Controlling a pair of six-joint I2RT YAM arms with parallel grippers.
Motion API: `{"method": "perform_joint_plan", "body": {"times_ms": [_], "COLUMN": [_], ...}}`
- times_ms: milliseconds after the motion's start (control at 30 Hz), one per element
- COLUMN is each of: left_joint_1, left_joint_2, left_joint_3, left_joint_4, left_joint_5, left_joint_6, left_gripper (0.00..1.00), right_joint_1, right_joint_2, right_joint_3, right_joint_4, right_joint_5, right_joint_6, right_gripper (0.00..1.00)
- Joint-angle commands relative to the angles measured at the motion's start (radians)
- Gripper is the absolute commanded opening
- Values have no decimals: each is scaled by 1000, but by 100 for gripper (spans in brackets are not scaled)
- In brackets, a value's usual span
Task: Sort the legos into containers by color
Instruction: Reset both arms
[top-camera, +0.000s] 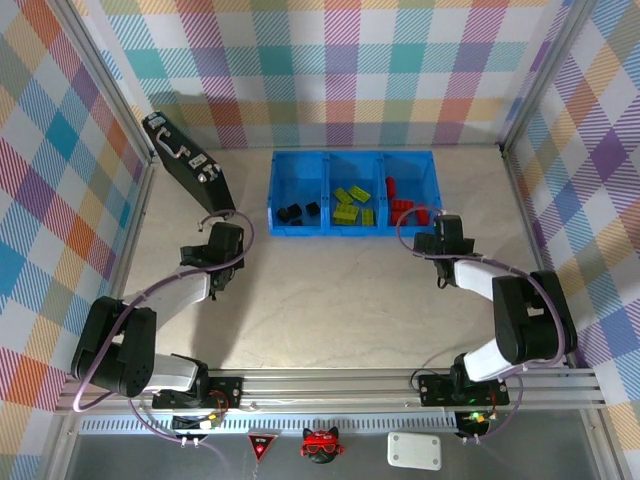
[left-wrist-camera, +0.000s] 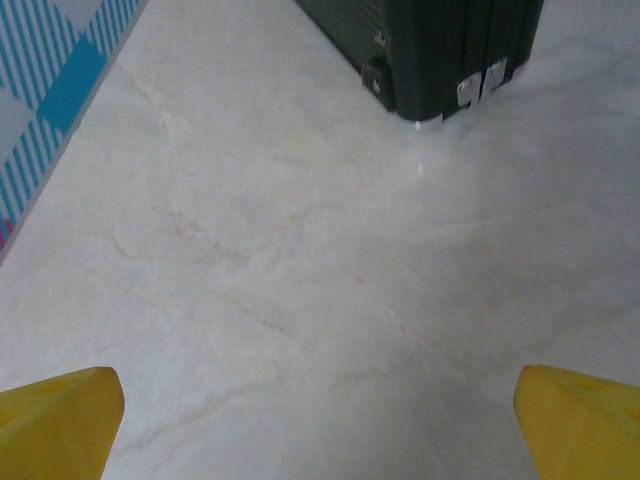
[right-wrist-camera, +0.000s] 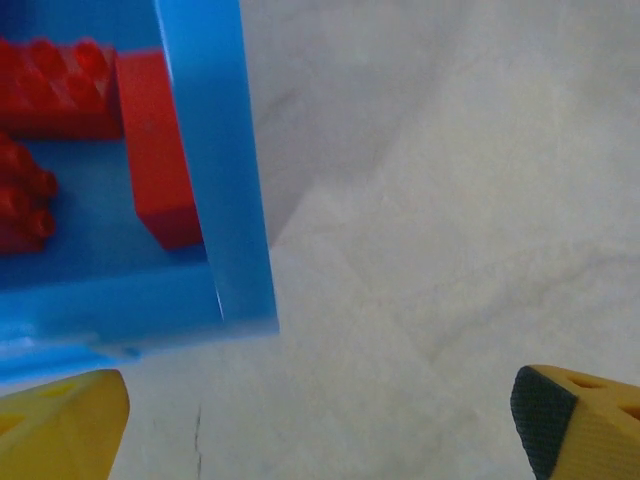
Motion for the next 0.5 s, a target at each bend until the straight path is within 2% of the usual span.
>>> {"method": "perform_joint_plan", "body": {"times_ms": [0, 133, 167, 233, 400, 467], "left_joint_1": [60, 108, 114, 132, 181, 188], "left_joint_2": [60, 119, 138, 177, 177, 213], "left_joint_3": [-33, -52, -57, -36, -125, -169], "left_joint_4": [289, 478, 519, 503, 657, 785], "left_joint_5": [85, 238, 270, 311, 491, 510], "left_joint_6": [76, 83, 97, 89, 90, 98], "left_gripper": [100, 100, 100, 100, 100, 100], "right_joint_1": [-6, -10, -27, -42, -80, -105], "right_joint_2": [-49, -69, -53, -9, -16, -2], "right_joint_3": [-52, -152, -150, -168, -191, -198], "right_joint_4": [171, 412, 418, 501, 517, 533], "right_joint_5": [25, -46, -78, -137, -286, -341], "right_joint_6": [-34, -137, -124, -134, -137, -125], "right_gripper": [99, 99, 99, 99, 99, 99]}}
